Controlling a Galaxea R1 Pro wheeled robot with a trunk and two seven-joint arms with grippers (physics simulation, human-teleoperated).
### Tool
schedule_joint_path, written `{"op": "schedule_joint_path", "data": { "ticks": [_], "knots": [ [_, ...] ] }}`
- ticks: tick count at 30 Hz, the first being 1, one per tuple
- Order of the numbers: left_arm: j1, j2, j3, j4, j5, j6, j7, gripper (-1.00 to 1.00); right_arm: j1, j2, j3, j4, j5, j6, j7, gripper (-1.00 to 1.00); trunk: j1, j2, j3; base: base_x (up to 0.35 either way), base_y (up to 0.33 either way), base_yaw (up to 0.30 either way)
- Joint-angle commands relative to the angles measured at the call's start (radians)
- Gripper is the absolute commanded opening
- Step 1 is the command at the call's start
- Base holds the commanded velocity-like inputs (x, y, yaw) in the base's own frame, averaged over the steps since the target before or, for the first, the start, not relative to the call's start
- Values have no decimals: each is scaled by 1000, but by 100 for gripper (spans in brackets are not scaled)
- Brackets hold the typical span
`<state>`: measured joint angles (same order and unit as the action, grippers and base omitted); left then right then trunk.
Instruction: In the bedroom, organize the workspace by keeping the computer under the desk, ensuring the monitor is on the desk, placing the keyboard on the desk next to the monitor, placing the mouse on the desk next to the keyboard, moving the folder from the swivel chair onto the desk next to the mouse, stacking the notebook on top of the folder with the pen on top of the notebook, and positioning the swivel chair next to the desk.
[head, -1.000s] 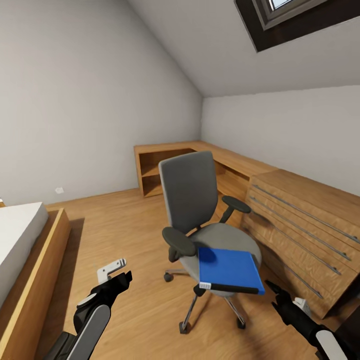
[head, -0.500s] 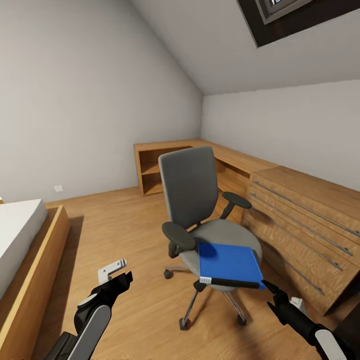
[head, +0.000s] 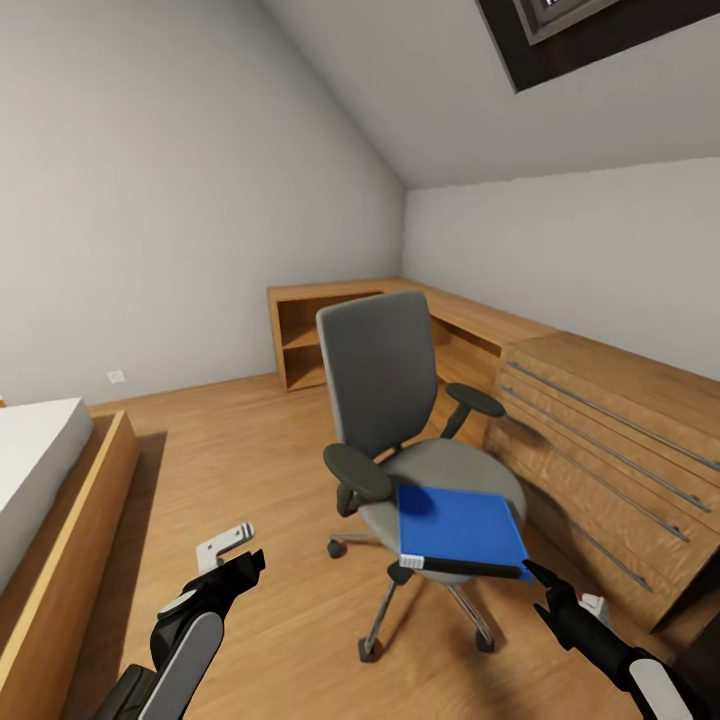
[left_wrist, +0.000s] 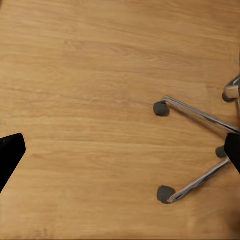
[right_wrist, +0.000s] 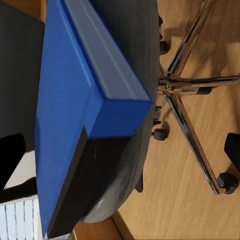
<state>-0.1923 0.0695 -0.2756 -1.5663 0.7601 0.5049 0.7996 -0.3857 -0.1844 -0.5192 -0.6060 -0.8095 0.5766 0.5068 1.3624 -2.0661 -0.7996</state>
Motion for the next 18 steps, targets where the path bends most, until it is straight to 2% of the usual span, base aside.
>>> {"op": "schedule_joint_path", "data": {
  "ticks": [1, 18],
  "knots": [
    [-1, 1, -2, 0, 6, 2, 8, 100, -1, 0, -4, 0, -3, 8, 1, 100, 0, 0, -1, 211, 0, 0],
    [-1, 1, -2, 6, 5, 2, 8, 100, -1, -1, -4, 0, -3, 8, 1, 100, 0, 0, -1, 73, 11, 0]
  ]
}}
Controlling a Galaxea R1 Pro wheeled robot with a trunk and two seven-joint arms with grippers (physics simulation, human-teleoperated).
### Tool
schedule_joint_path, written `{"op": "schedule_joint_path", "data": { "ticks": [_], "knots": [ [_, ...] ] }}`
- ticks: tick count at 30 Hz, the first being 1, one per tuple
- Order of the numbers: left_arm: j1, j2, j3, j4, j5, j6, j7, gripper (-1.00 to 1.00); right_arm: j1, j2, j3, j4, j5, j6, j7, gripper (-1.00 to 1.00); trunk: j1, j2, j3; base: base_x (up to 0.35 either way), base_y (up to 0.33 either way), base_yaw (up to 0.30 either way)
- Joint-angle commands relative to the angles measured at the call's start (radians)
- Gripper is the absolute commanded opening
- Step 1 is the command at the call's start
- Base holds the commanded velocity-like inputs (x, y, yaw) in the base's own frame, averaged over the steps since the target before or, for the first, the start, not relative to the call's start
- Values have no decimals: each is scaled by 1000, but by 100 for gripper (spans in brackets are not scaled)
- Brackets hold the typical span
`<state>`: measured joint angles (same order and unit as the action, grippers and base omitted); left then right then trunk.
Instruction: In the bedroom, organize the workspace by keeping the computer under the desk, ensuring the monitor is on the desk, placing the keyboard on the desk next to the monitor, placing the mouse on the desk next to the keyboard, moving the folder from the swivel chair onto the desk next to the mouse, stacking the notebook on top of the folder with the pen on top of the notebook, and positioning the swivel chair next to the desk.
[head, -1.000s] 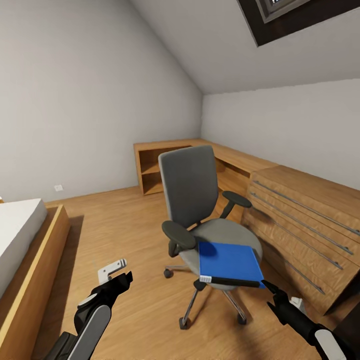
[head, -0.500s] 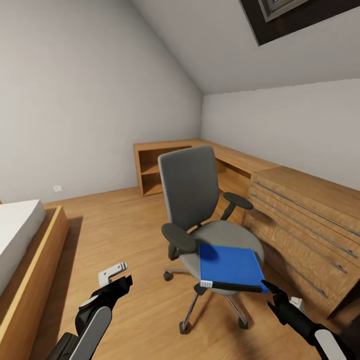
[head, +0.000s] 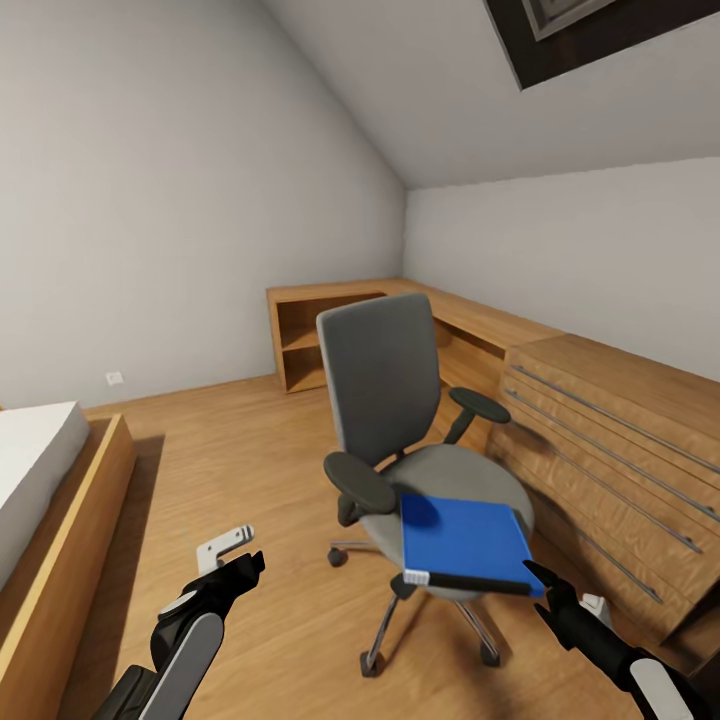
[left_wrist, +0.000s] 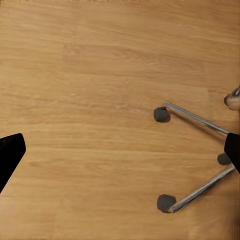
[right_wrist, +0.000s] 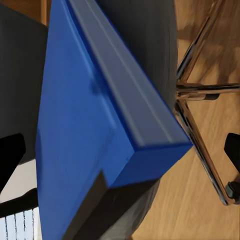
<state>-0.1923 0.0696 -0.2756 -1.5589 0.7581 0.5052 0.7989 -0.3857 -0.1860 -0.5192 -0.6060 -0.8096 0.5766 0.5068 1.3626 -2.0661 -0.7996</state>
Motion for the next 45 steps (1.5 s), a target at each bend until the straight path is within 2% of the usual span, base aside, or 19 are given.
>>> {"op": "schedule_joint_path", "data": {
  "ticks": [1, 29, 32, 45],
  "knots": [
    [-1, 1, -2, -1, 6, 2, 9, 100, -1, 0, -4, 0, -3, 8, 1, 100, 0, 0, -1, 56, 16, 0],
    [-1, 1, -1, -7, 6, 2, 12, 100, -1, 0, -4, -1, -3, 8, 1, 100, 0, 0, -1, 5, 2, 0],
    [-1, 1, -1, -7, 6, 2, 12, 100, -1, 0, -4, -1, -3, 8, 1, 100, 11, -21, -10, 0, 0, 0],
    [-1, 2, 1, -7, 7, 4, 11, 100, -1, 0, -4, -1, -3, 8, 1, 100, 11, -21, -10, 0, 0, 0]
  ]
}}
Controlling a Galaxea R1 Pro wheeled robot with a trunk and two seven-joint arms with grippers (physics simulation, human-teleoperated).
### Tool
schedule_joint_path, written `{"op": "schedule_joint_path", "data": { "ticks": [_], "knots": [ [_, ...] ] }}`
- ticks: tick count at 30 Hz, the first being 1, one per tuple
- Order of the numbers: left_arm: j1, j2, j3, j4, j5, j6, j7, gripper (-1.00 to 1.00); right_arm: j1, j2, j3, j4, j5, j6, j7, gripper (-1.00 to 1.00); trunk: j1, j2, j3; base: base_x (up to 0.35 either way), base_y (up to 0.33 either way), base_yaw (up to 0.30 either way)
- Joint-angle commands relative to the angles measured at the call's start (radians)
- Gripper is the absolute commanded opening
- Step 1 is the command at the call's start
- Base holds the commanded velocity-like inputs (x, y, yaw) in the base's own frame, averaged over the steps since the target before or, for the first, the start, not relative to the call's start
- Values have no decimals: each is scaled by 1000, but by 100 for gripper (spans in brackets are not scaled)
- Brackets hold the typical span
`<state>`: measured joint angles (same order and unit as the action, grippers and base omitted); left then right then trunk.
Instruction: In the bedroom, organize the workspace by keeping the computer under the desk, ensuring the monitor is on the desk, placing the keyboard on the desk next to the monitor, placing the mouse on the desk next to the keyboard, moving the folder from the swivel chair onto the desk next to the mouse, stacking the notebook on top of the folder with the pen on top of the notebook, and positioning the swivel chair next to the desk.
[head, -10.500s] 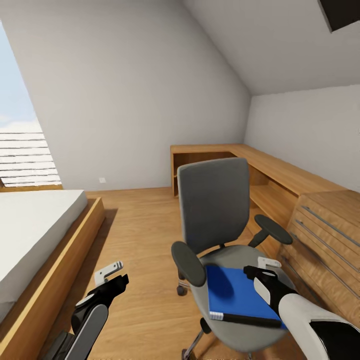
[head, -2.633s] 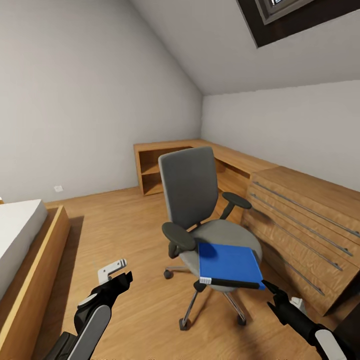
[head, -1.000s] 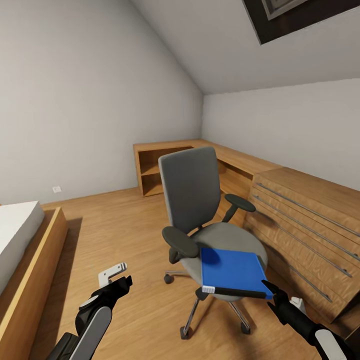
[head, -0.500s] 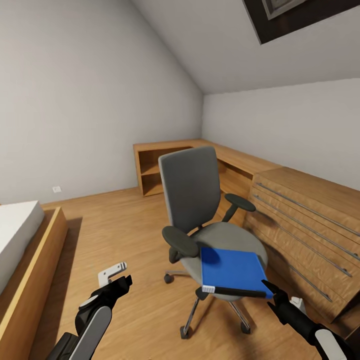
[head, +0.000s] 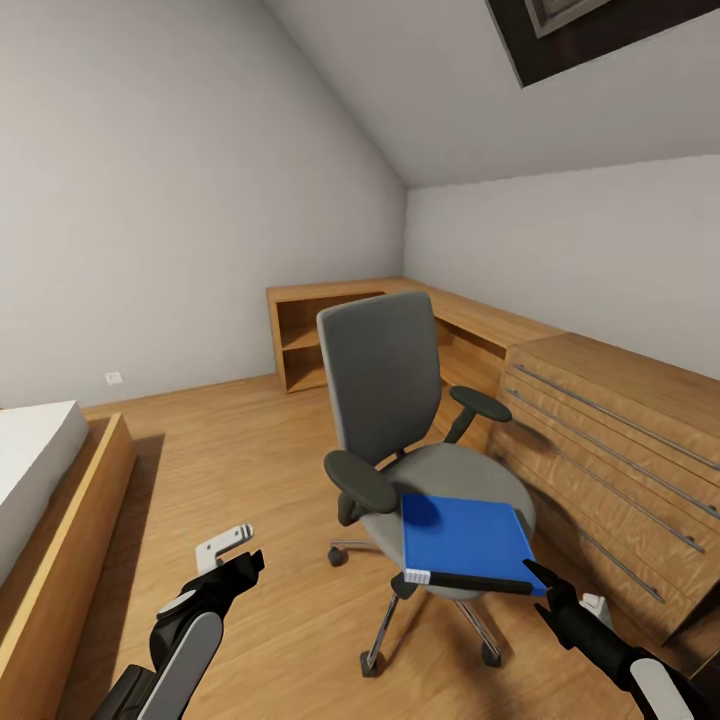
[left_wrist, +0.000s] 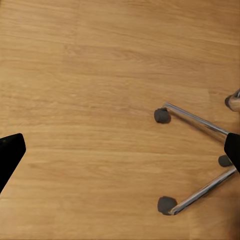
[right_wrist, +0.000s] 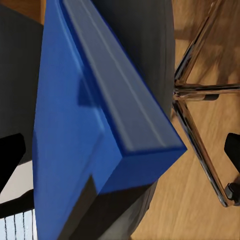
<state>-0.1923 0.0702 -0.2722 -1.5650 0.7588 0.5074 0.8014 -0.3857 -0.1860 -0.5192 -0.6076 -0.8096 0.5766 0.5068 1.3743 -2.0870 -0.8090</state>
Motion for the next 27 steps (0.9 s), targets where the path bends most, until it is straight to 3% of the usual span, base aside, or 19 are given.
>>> {"op": "schedule_joint_path", "data": {
  "ticks": [1, 20, 21, 27],
  "knots": [
    [-1, 1, -2, -1, 7, 2, 8, 100, -1, 0, -4, 0, -3, 8, 1, 100, 0, 0, -1, 0, 0, 0],
    [-1, 2, -1, 0, 10, 3, 7, 100, -1, 0, -4, 0, -3, 8, 0, 100, 0, 0, -1, 45, 18, 0],
    [-1, 2, -1, 0, 10, 3, 7, 100, -1, 0, -4, 0, -3, 8, 0, -100, 0, 0, -1, 3, 1, 0],
    [-1, 2, -1, 1, 11, 3, 7, 100, -1, 0, -4, 0, -3, 8, -1, -100, 0, 0, -1, 1, 0, 0]
  ]
}}
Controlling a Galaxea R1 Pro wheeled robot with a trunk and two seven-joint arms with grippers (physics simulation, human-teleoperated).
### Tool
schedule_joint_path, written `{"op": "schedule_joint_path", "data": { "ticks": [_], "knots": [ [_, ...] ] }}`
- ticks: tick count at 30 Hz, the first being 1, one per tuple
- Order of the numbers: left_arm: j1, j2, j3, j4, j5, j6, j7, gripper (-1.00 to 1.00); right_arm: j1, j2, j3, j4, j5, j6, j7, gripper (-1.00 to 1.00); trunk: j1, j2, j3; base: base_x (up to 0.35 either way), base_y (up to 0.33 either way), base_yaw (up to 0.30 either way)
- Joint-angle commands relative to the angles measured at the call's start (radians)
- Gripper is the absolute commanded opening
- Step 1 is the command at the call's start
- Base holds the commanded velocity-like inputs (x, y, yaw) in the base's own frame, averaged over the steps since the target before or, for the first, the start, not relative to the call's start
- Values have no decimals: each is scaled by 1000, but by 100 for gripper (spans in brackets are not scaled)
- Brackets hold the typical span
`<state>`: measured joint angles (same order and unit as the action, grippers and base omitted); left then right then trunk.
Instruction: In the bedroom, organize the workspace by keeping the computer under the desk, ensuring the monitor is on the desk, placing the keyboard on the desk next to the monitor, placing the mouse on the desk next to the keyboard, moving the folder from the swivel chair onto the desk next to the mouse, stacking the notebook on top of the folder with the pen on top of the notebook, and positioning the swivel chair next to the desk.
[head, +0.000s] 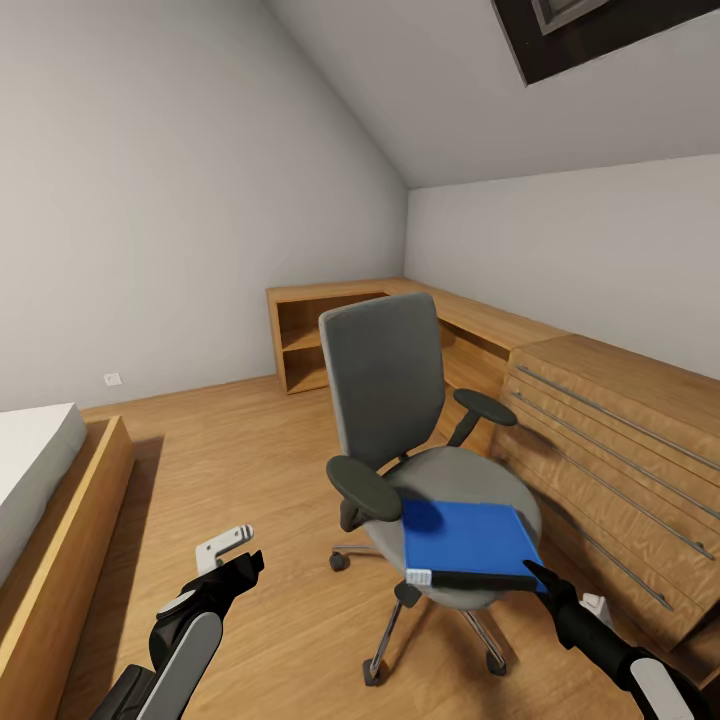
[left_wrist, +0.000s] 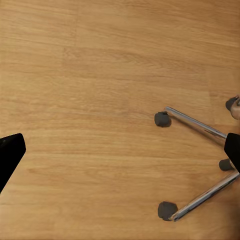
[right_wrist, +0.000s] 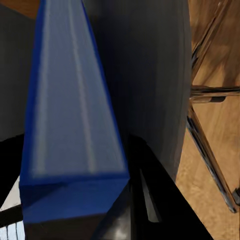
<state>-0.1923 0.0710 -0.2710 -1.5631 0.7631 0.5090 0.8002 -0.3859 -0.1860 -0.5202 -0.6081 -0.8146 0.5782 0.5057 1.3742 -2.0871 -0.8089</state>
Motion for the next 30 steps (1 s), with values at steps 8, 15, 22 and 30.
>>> {"op": "schedule_joint_path", "data": {
  "ticks": [8, 15, 22, 30],
  "knots": [
    [-1, 0, -3, -2, 7, 1, 8, 100, -1, 0, -3, 0, 2, 6, 1, -100, -4, 7, 2, 0, 0, 0],
    [-1, 0, -4, -2, 6, 0, 9, 100, -1, -1, -3, -1, 2, 6, 1, -100, -31, 56, 24, 0, 0, 0],
    [-1, 0, -4, -2, 7, 0, 10, 100, 0, -4, -4, -1, 2, 6, 1, -100, -58, 105, 46, -122, -58, 0],
    [-1, 0, -5, -2, 3, 0, 10, 100, 0, -7, -7, -10, 4, -7, 26, -100, -88, 161, 71, -274, -224, 0]
  ]
}}
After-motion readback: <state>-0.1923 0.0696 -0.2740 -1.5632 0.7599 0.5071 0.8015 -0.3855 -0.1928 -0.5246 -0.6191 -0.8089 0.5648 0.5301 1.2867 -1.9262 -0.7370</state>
